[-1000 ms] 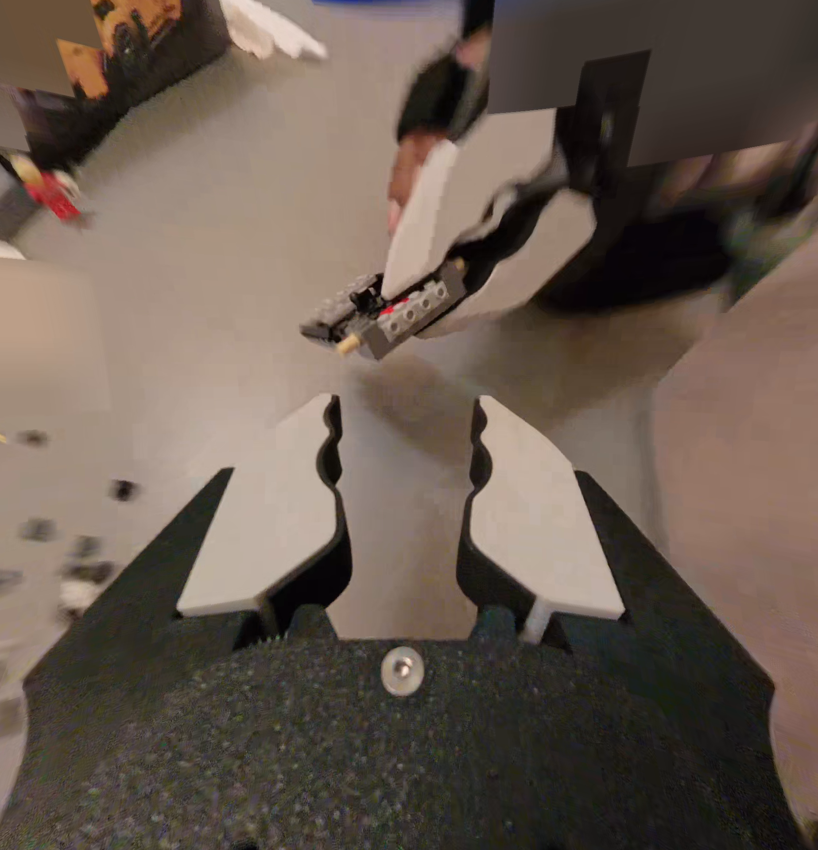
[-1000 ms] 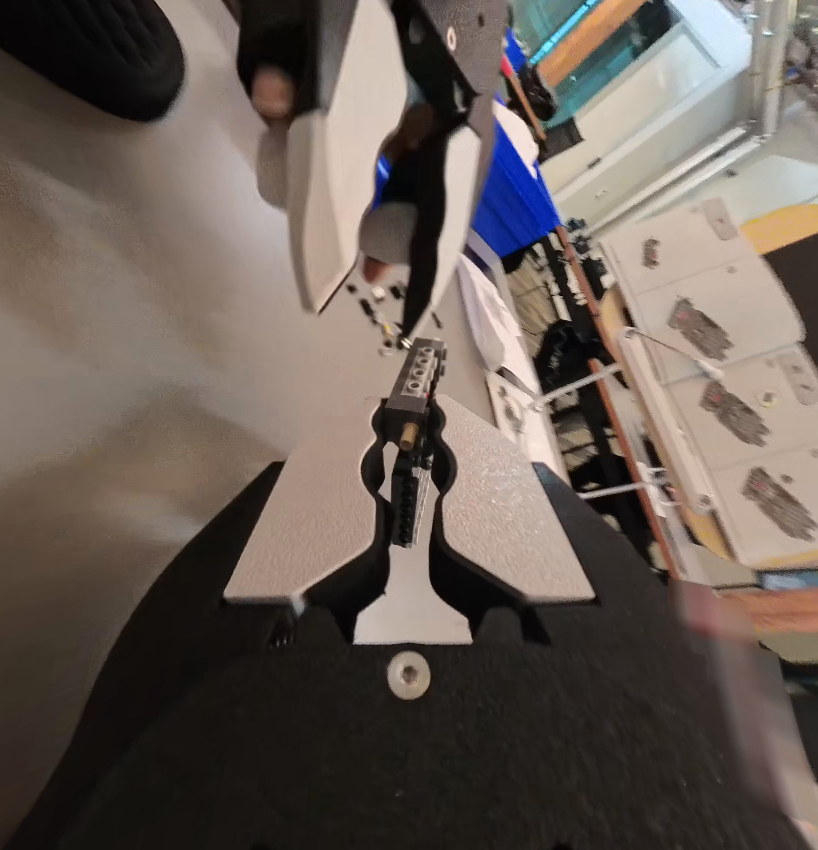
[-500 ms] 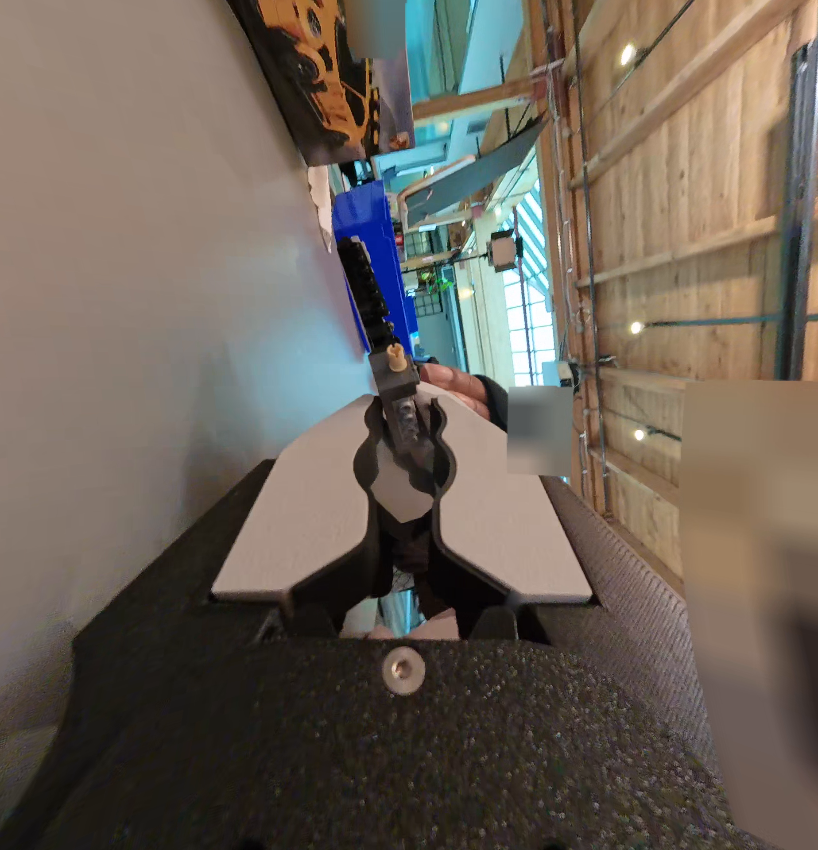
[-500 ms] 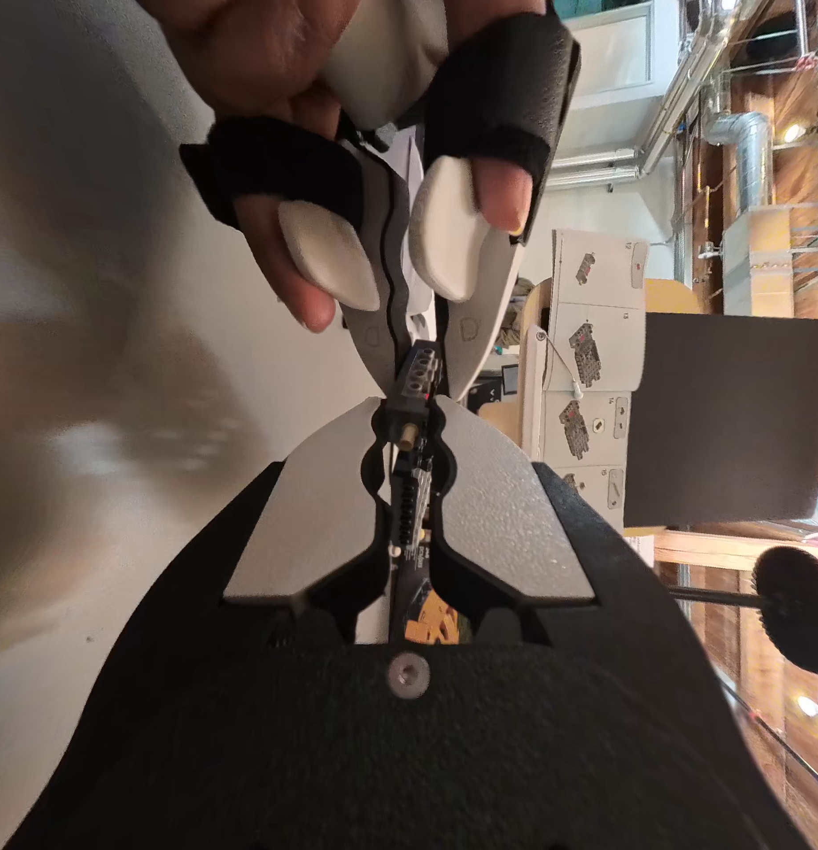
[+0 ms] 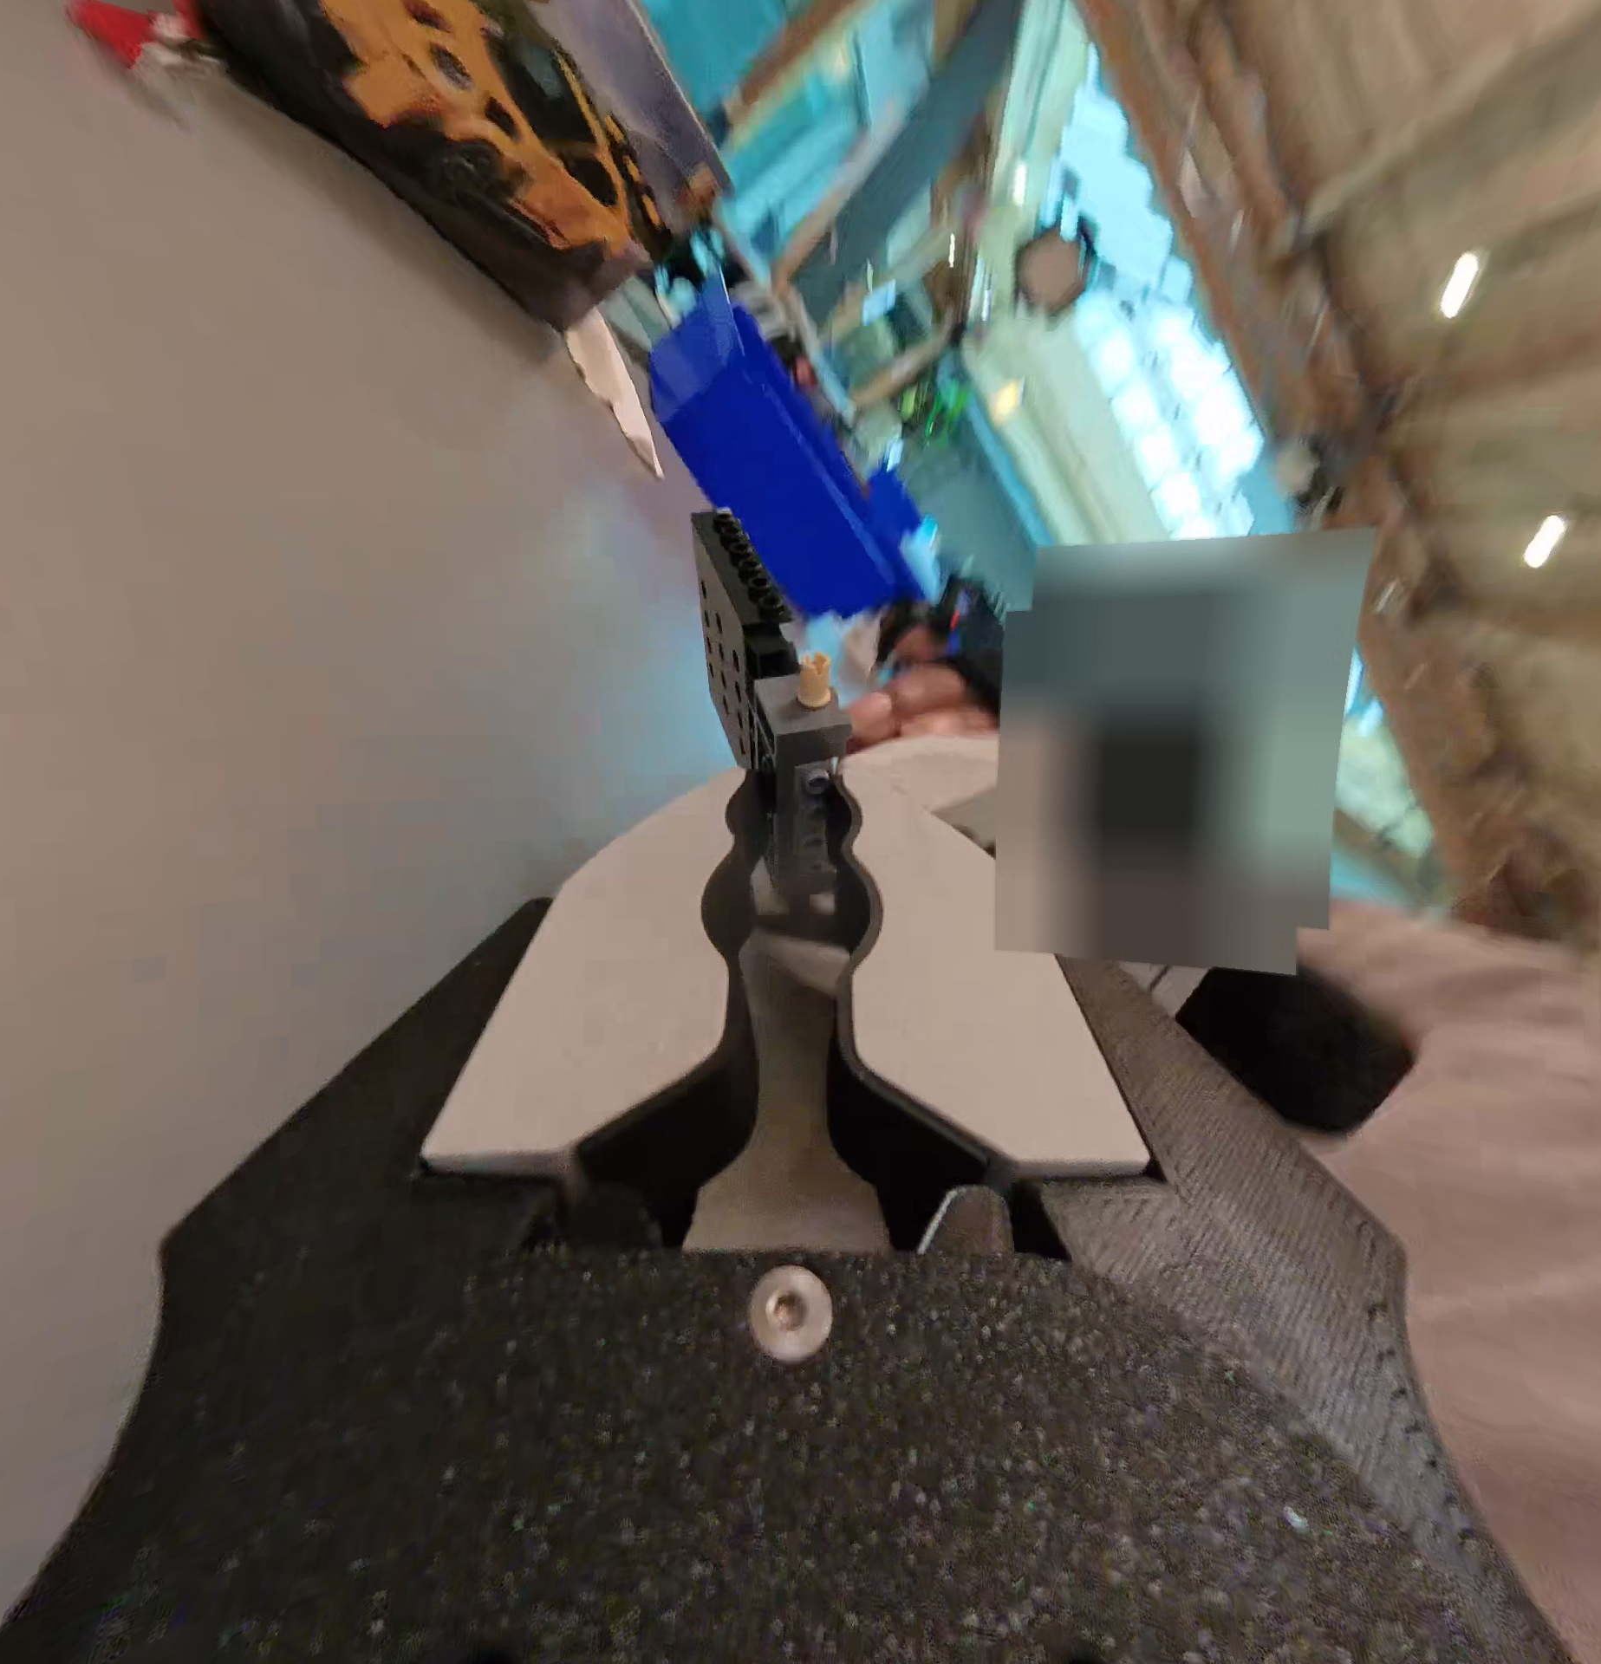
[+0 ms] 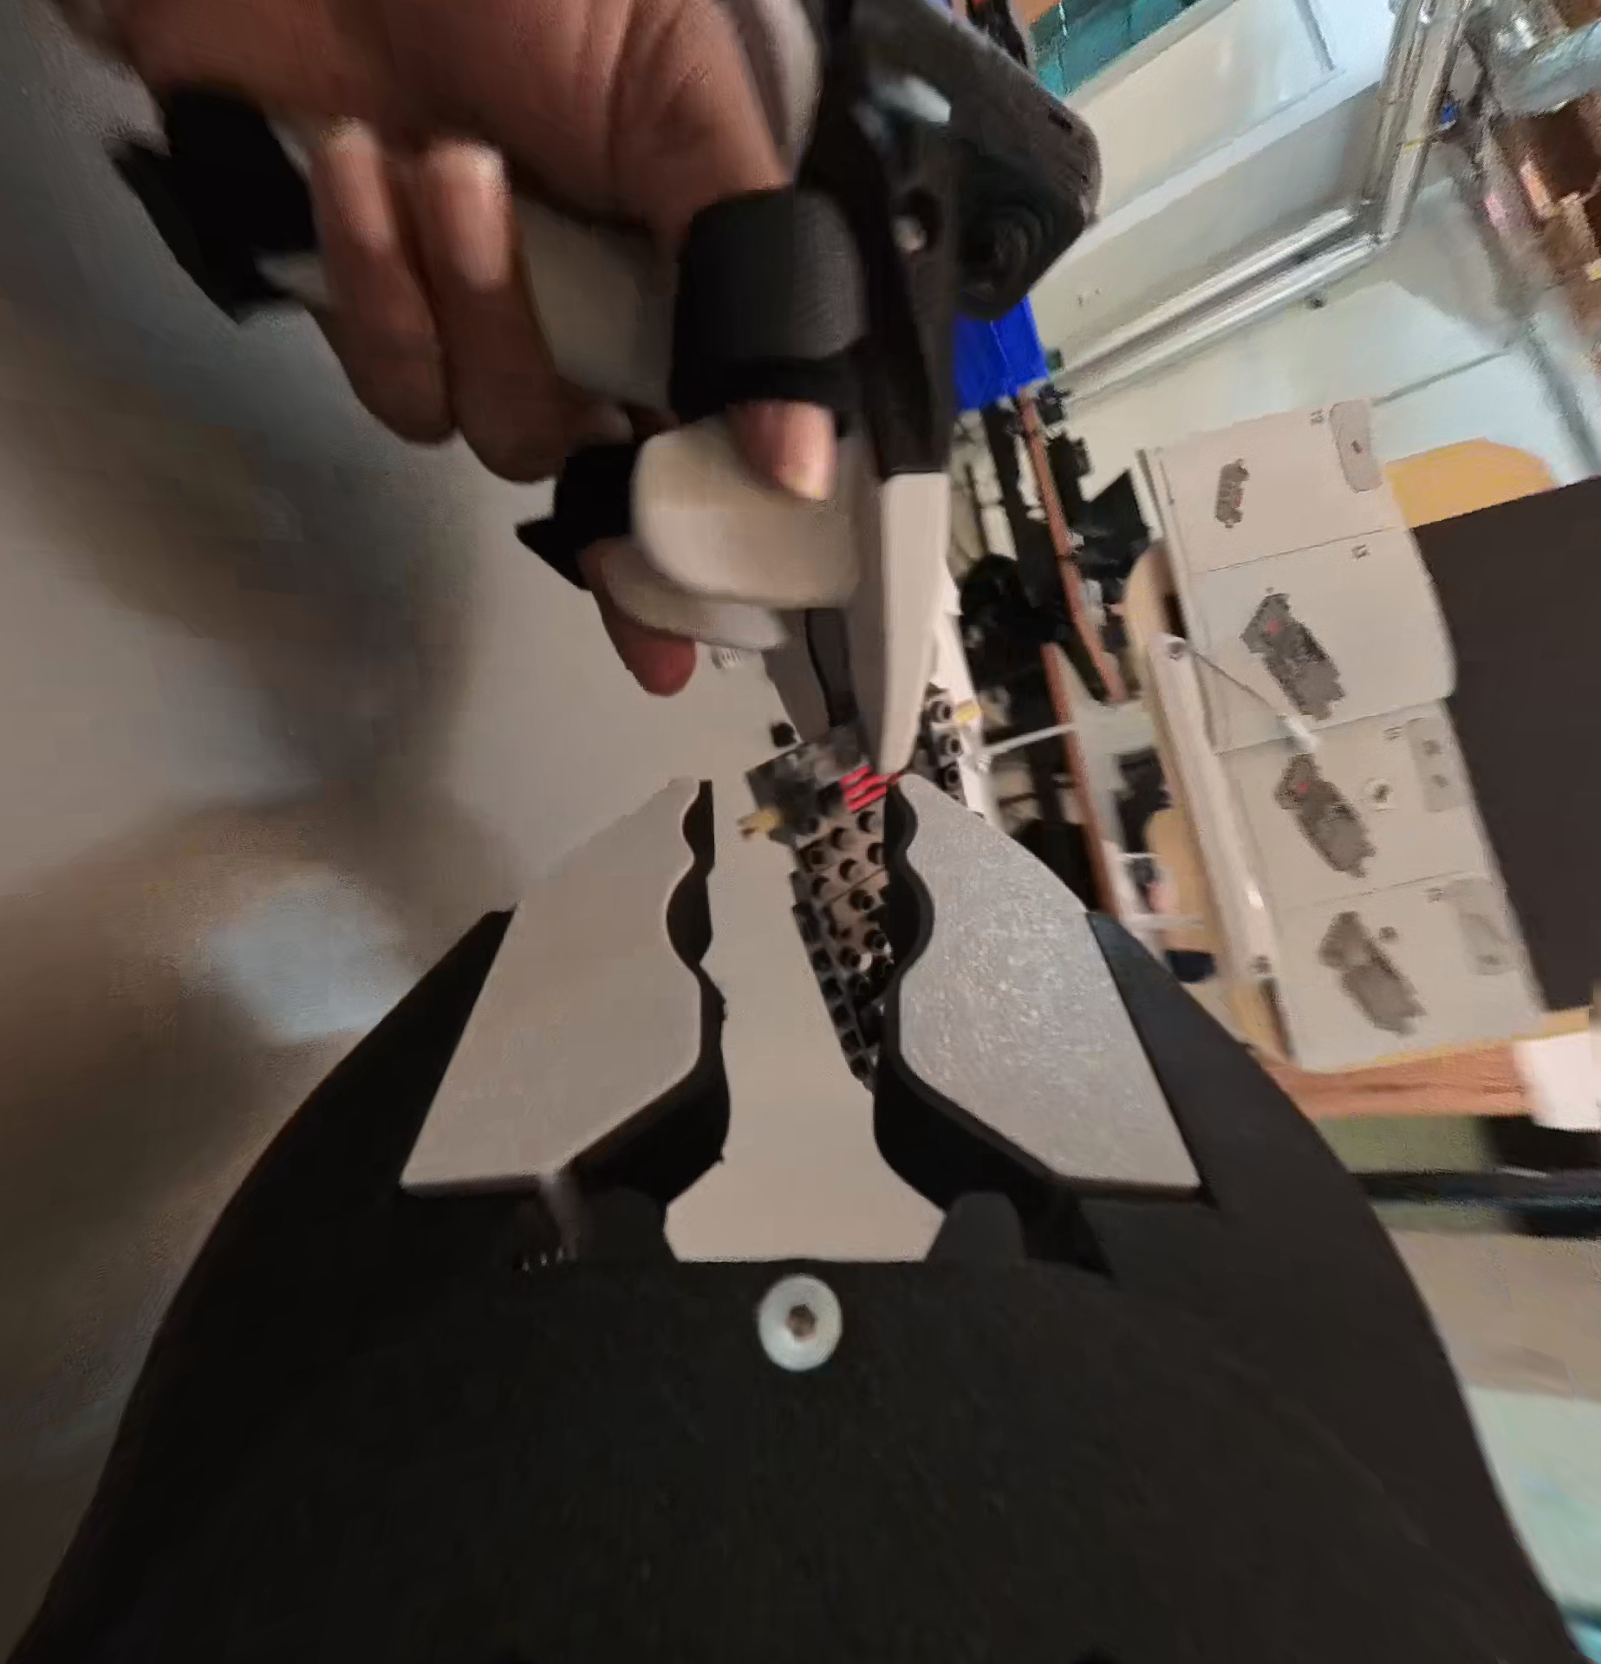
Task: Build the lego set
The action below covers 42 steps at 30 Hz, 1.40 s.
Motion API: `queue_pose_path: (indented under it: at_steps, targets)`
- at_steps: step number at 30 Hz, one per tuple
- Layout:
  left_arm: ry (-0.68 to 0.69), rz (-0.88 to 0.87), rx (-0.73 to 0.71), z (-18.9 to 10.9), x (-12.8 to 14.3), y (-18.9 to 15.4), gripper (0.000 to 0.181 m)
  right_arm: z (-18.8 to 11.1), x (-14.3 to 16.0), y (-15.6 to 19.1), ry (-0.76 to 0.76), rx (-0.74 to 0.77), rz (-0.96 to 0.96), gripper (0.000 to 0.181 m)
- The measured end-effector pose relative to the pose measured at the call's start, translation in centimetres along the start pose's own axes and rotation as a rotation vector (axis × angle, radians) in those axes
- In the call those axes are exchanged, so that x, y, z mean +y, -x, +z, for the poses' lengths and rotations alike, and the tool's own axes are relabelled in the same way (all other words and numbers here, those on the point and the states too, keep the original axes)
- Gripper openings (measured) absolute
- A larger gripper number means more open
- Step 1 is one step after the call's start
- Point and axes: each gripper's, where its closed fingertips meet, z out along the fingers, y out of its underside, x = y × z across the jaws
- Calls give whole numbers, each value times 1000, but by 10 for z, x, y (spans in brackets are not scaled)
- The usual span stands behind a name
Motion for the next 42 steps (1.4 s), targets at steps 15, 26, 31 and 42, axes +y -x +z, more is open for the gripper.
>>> queue_pose_path:
  at_steps: [15, 26, 31, 42]
  targets:
    - [592, 764, -146, 5, 38, -19, 13, -22, -3, 13, -146, -771, 544, 17]
    - [636, 825, -169, 4, 41, -15, 21, -23, -3, 26, -168, -775, 699, 14]
    - [658, 800, -152, 3, 43, -14, 12, -20, -2, 26, -136, -778, 734, 15]
    - [488, 616, -53, -3, 29, -16, 12, -37, 36, 33, -103, -848, 837, 32]
